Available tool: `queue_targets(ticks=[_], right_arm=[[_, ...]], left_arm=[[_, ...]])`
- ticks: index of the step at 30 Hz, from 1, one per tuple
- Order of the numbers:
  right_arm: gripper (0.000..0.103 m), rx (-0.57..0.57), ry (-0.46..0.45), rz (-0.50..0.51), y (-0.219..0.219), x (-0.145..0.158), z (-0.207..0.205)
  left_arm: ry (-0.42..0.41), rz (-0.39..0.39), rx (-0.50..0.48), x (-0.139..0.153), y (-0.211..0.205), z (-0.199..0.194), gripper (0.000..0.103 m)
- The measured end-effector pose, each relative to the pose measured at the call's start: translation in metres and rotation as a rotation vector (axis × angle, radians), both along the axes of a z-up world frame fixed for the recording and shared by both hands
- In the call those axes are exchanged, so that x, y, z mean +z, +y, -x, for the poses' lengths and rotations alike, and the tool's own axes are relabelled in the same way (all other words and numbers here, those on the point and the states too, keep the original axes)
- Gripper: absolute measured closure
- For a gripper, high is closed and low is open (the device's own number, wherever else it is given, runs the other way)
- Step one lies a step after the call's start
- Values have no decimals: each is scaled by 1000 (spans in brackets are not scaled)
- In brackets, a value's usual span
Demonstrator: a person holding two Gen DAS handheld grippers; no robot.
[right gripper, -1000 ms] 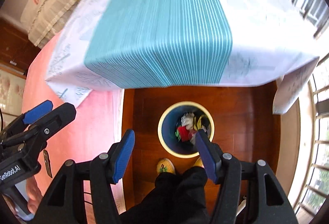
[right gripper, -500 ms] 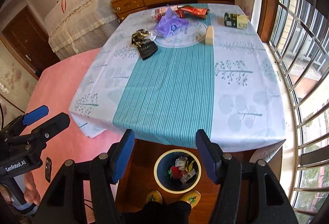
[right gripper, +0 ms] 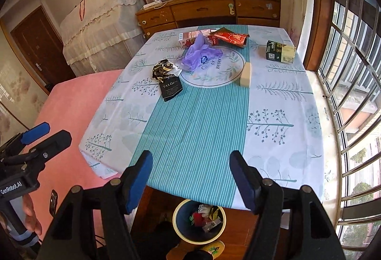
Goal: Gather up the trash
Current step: 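Move both tools back toward the trash on the table, then grasp the black TALOPN card with the right tool while the left tool grasps the black-gold wrapper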
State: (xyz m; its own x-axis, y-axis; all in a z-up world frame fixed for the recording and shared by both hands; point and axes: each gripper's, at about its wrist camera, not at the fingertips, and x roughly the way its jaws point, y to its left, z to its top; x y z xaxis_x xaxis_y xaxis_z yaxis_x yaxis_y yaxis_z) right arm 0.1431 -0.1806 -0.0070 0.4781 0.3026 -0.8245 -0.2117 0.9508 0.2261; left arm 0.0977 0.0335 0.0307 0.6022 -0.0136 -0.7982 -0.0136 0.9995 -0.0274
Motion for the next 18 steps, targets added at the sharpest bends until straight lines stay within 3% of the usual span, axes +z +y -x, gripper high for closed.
queue_targets(ticks=[11,14,18], right_arm=[[26,-37,28,46,40,-17,-77],[24,-39,65,53,60,-33,-107],[24,-13,111,99,90,-62,-142]], left_arm=[[83,-8,-120,-29,28,-100,8],[135,-13,-139,-44,43,-132,0],[192,-5,-151,-70,67,-168,1]])
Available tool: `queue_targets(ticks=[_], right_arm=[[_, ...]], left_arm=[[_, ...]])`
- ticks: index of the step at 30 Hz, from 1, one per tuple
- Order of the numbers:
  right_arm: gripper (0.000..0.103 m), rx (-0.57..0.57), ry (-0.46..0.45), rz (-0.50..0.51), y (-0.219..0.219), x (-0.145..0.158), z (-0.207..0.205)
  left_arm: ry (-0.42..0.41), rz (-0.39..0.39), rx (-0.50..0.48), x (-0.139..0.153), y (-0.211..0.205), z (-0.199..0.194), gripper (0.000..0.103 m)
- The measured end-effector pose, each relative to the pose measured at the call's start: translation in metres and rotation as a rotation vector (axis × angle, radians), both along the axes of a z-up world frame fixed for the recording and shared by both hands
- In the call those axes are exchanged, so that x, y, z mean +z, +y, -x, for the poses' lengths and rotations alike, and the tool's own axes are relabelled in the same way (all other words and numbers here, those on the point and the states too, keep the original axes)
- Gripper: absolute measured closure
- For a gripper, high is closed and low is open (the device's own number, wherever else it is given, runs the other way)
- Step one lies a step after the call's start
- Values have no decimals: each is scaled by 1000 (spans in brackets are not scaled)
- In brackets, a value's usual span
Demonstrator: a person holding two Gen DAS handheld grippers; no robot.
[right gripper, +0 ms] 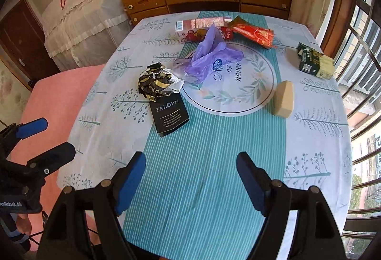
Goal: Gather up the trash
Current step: 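Grasp the black TALOPN card with the right tool while the left tool grasps the black-gold wrapper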
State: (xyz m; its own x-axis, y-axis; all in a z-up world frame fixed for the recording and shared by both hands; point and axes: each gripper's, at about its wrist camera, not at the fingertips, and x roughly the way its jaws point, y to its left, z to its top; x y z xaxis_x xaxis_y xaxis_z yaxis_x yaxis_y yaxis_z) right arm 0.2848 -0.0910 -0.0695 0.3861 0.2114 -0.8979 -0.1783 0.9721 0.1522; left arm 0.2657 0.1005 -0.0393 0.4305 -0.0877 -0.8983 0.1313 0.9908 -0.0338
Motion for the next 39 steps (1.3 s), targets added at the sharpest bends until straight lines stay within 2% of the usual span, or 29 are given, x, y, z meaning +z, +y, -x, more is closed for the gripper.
queue_targets(ticks=[7,13,19,22,25,27,30,32,34,35,36,39], right_arm=[[24,63,68,61,51,-53,-47],[23,74,105,120,70,-81,-72],[21,93,69,172,75,-87,-81],[19,86,81,174,76,-87,-84],[14,97,107,178,78,-88,-88],[6,114,133,189,82,-91,-91],[6,120,138,190,82,-92,-91],[10,119,128,186,79,-91,-88],[24,119,106,178,78,-88,-84],[38,118,93,176,77,-85,-82],[43,115,86,174,74,-82,-79],[47,104,109,145,67,-80,-74]], left_arm=[[83,-13,-33,-43,26,-48,1],[103,-11,-72,-57,33,-74,1],[109,-3,-99,-62,31,-90,1],[116,5,-113,-64,30,-95,1],[121,9,-127,-65,27,-100,1],[119,11,-137,-64,24,-102,1],[109,14,-151,-61,20,-104,1],[102,14,-160,-59,17,-106,1],[98,17,-165,-57,17,-108,1],[98,20,-167,-56,16,-109,1],[97,22,-169,-55,16,-110,1],[101,26,-177,-55,13,-114,1]])
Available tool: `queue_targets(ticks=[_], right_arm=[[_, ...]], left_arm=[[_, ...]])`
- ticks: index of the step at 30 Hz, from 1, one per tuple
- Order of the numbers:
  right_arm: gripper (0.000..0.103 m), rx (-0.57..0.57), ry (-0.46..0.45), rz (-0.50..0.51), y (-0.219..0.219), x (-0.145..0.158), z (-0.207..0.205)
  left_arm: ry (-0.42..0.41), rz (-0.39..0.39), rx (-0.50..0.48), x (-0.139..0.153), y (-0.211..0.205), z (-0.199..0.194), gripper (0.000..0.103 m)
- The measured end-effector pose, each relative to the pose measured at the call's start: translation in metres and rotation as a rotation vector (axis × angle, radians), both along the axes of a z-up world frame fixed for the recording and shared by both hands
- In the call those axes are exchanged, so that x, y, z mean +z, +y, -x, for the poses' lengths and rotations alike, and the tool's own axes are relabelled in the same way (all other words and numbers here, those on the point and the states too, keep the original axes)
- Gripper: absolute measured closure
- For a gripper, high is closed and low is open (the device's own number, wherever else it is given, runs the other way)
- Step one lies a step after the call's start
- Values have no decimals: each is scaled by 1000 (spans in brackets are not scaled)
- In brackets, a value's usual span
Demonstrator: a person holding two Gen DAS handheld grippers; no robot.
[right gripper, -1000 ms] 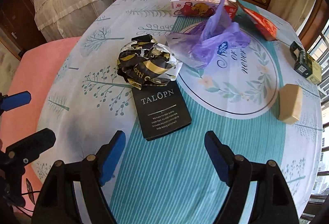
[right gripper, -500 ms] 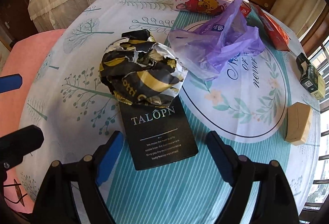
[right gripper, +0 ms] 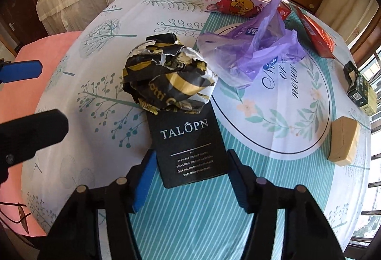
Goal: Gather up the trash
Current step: 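Grasp the black TALOPN card with the right tool while the left tool grasps the black-gold wrapper, then carry the TALOPN card and black-gold wrapper in both tools over the trash bin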
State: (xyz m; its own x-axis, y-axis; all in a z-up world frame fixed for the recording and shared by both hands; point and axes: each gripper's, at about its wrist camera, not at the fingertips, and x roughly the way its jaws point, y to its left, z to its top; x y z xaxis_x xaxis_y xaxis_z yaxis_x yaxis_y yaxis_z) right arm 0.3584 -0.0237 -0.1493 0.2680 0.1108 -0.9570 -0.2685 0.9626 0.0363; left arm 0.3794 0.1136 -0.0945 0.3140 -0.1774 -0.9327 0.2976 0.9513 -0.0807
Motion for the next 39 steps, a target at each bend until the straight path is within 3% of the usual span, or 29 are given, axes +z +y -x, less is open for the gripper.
queue_targets(ticks=[4,12,21,29,34,35,36,39], right_arm=[[52,-51,33,-62,-14,8,12],[54,-158,79,-70,-50,14,57],[55,-405,37,-79,-102,25,74],[55,-464,22,-91,-116,30,86],[55,-464,35,-91,-110,25,85],[55,-464,35,-92,-111,25,86],[55,-464,35,-93,-111,25,86],[55,-457,31,-95,-112,25,87]], left_arm=[[-2,11,-21,2,-8,-5,1],[22,48,-88,0,-34,-11,1],[49,44,-156,-13,-68,-28,1],[131,55,-124,-37,-79,-54,1],[154,50,-108,-51,-82,-57,12],[165,47,-114,-55,-83,-57,21],[179,56,-119,-58,-83,-55,36],[163,56,-110,-58,-82,-50,42]])
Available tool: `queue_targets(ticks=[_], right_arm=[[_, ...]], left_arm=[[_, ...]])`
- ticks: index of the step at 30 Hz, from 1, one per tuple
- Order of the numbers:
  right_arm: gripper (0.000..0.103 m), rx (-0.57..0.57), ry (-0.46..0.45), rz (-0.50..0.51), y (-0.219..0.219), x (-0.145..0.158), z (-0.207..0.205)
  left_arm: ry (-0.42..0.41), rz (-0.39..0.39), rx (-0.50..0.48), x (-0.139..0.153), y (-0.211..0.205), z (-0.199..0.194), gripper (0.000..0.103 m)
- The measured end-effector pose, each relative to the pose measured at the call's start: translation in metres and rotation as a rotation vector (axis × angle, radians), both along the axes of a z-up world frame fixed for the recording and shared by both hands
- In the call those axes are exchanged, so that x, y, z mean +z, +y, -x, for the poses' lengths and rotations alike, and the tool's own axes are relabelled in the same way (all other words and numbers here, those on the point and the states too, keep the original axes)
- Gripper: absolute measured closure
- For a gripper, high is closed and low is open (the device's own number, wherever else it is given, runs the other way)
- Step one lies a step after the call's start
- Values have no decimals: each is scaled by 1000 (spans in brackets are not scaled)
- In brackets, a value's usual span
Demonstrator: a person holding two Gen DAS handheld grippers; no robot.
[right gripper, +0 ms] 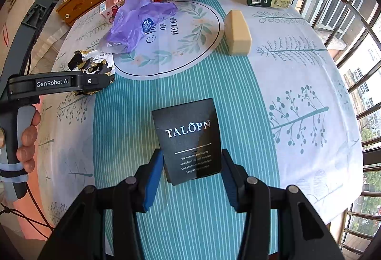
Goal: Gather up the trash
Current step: 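Carry the TALOPN card and black-gold wrapper in both tools over the trash bin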
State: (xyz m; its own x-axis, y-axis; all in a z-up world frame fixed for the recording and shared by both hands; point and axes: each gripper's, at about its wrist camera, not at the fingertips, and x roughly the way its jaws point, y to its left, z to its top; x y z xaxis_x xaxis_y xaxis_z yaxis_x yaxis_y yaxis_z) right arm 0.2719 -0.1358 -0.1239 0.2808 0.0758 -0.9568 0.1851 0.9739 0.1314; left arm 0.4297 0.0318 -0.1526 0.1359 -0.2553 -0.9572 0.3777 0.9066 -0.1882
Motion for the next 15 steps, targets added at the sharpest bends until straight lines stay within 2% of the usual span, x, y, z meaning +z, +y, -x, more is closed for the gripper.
queue_targets(ticks=[8,15], right_arm=[[55,56,-24,-3,1,10,4],[55,134,-71,-1,-3,32,18]], left_arm=[[-80,12,48,29,11,30,44],[-139,17,94,63,15,87,44]])
